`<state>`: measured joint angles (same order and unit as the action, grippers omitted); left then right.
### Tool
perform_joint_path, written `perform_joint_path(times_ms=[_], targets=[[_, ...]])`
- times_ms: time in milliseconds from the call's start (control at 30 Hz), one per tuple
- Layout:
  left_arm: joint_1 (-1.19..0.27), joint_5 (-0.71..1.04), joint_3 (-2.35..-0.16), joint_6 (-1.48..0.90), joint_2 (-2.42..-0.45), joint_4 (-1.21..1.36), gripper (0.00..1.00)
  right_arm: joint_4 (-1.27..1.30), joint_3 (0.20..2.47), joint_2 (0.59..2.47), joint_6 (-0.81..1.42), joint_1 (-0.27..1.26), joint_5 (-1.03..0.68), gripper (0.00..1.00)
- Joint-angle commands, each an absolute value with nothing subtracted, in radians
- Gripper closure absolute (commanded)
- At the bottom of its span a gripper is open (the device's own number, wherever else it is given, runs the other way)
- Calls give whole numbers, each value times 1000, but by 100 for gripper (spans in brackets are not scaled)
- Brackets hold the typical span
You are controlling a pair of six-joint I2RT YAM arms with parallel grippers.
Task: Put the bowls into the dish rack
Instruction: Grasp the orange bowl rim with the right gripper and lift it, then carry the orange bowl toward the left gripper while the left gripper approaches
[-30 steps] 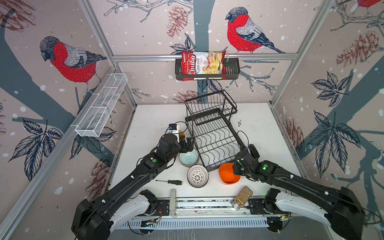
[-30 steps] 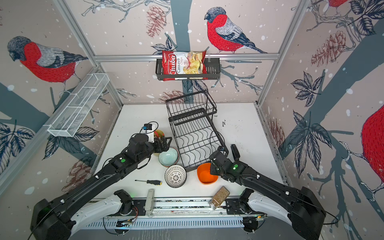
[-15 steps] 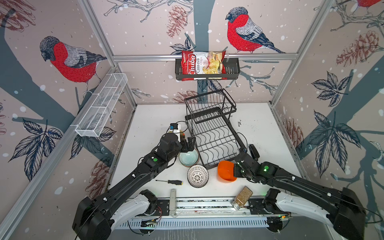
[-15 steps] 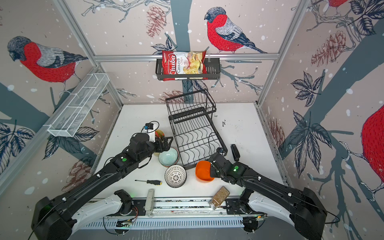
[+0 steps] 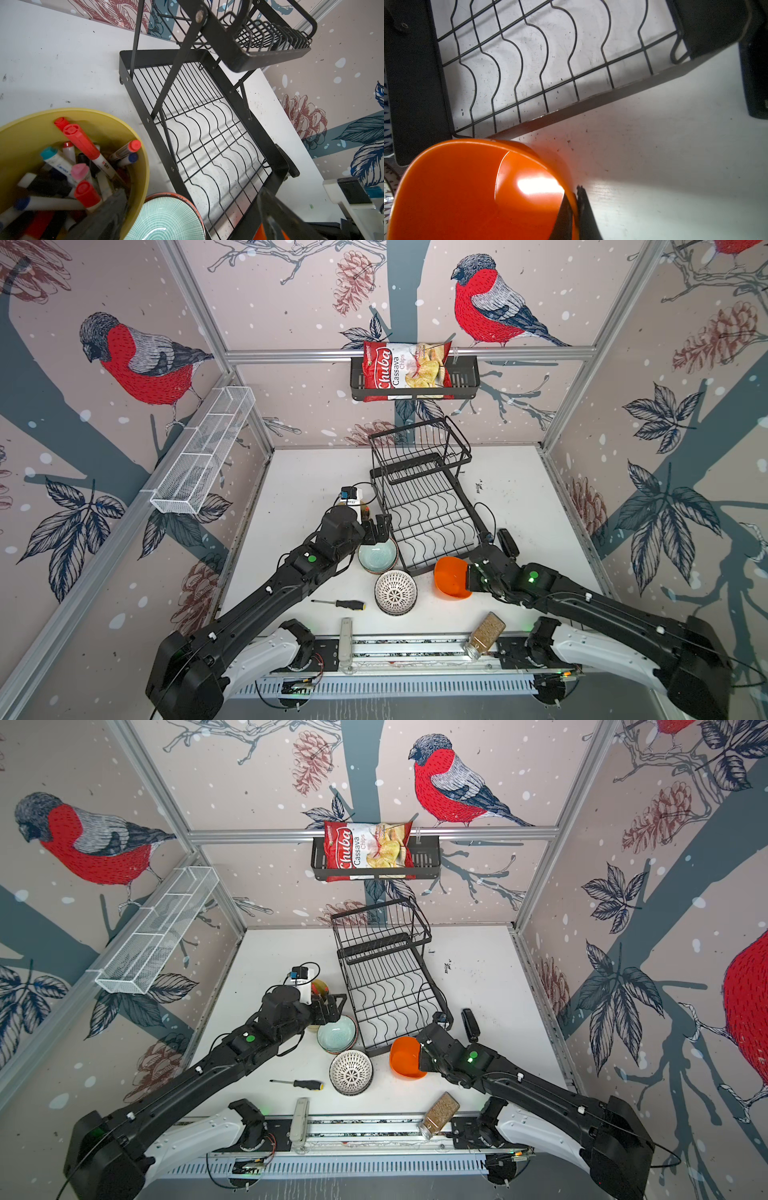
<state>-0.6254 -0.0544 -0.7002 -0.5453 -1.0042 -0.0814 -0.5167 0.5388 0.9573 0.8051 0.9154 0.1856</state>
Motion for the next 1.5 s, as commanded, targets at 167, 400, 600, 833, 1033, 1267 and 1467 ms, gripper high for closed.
perform_joint_path(times_ms=[167,400,600,833,1033,1267,1467], targets=[[-626,-58,-710,-541,-1000,-48,2,-367,571,1017,776,916,246,100],[-626,-27,-720,-542,-1023,-54,3,-358,605,1051,755,915,247,100],[-628,29,-756,-527,-1078,-83,6,-419,660,1029,751,920,246,100],[-633,114,-770,-512,-1088,-20,6,-424,729,975,728,931,250,100],[-639,169,-792,-509,-1058,21,7,-416,805,1005,677,930,374,100],[-650,156,-811,-527,-1064,15,11,-378,920,1132,610,931,518,100],[-688,88,-831,-530,-1111,3,14,-325,996,1228,556,932,546,100]])
